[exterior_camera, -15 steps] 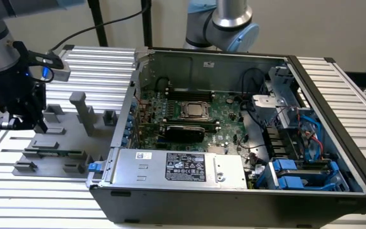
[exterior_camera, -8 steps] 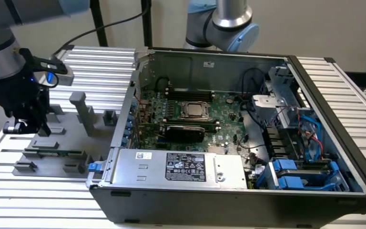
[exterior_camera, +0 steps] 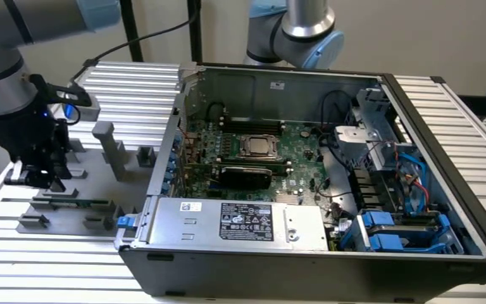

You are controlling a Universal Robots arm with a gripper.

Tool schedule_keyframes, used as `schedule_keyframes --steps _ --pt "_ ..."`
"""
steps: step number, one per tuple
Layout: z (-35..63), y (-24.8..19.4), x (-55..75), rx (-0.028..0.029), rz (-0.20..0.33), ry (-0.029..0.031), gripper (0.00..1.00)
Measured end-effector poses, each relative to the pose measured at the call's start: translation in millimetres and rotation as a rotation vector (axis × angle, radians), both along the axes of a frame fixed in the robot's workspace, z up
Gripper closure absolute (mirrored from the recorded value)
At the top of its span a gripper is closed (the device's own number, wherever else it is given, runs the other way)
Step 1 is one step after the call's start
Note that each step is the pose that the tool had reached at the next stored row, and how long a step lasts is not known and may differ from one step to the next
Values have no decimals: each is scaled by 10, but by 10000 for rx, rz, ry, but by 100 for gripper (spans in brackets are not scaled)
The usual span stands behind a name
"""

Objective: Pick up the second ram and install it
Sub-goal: 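Pick up the second ram and move it above second insertion slot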

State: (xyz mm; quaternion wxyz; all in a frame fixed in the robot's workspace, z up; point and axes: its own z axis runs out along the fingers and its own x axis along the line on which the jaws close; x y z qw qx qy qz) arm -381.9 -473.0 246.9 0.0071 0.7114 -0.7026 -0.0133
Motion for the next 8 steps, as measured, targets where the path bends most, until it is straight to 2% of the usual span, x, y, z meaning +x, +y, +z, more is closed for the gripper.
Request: schedule_keyframes --steps 1,2,8 --pt "-18 -4 1 0 1 0 70" --pt "-36 -7 3 0 4 -1 64" --pt "-146 -31 18 0 16 0 64"
